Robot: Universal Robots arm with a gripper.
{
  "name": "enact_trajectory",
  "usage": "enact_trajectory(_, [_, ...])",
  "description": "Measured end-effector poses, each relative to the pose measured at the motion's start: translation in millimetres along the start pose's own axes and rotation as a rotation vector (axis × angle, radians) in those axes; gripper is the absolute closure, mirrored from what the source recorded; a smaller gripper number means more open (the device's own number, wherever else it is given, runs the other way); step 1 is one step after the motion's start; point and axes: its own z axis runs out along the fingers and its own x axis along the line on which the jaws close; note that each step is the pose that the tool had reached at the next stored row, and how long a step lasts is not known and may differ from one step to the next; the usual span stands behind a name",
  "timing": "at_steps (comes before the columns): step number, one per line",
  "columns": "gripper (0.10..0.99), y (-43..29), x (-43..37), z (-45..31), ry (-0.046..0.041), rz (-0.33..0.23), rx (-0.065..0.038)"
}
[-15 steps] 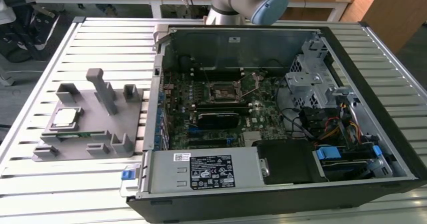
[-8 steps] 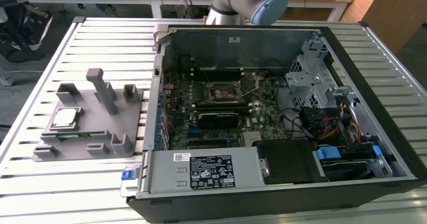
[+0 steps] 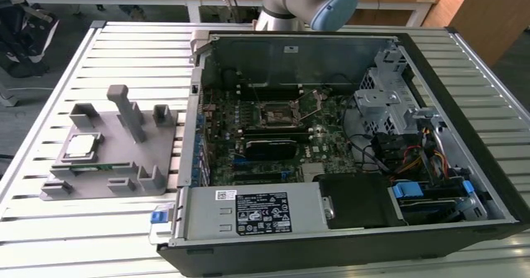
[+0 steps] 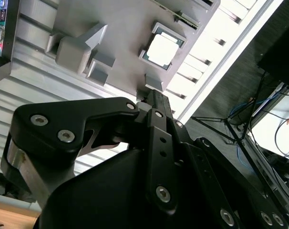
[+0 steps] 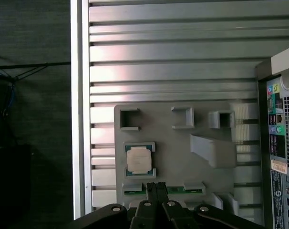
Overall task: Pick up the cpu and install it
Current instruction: 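Reach for the cpu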
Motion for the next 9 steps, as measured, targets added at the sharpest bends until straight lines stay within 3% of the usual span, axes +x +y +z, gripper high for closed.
enact_trajectory(9, [0.98,-0.2,2.8,1.7,0.0004,-0.006,0.0])
